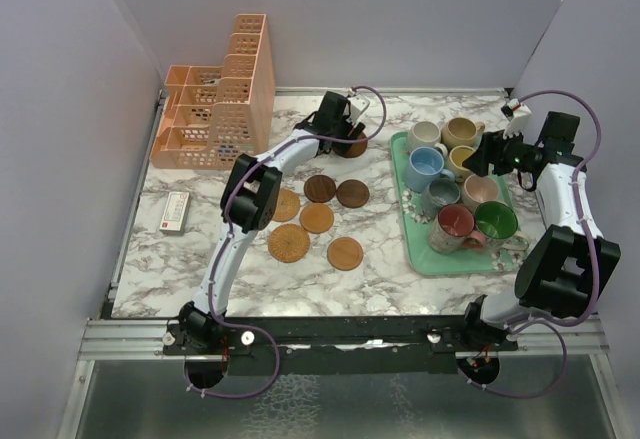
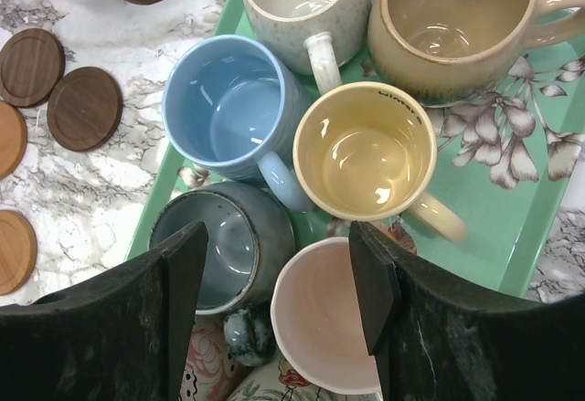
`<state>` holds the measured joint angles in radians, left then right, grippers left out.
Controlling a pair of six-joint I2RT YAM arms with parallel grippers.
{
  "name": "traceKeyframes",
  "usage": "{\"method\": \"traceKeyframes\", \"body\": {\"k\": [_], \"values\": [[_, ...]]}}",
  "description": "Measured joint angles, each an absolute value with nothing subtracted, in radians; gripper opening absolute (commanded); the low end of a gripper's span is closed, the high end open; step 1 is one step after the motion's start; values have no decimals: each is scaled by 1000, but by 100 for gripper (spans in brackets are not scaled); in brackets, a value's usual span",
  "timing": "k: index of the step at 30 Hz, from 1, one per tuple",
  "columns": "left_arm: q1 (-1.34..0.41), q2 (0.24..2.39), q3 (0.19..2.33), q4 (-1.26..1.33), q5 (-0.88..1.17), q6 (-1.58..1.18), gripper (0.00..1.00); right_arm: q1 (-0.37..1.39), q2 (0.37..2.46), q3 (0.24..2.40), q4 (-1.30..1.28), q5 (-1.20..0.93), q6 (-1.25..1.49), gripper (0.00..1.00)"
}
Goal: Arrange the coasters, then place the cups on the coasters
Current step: Move the coaster to the center of the board.
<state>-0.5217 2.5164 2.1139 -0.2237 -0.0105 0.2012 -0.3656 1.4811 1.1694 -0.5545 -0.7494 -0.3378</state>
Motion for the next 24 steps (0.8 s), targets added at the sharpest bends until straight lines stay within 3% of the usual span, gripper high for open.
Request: {"method": "traceKeyframes", "body": {"k": [13, 24], "values": [[-526, 2484, 2069, -223, -9, 193, 78, -366, 1481, 1169, -557, -750, -338, 65], [-528, 2515, 2232, -315, -13, 200, 83, -366, 1481, 1169, -558, -750, -337, 65]]}}
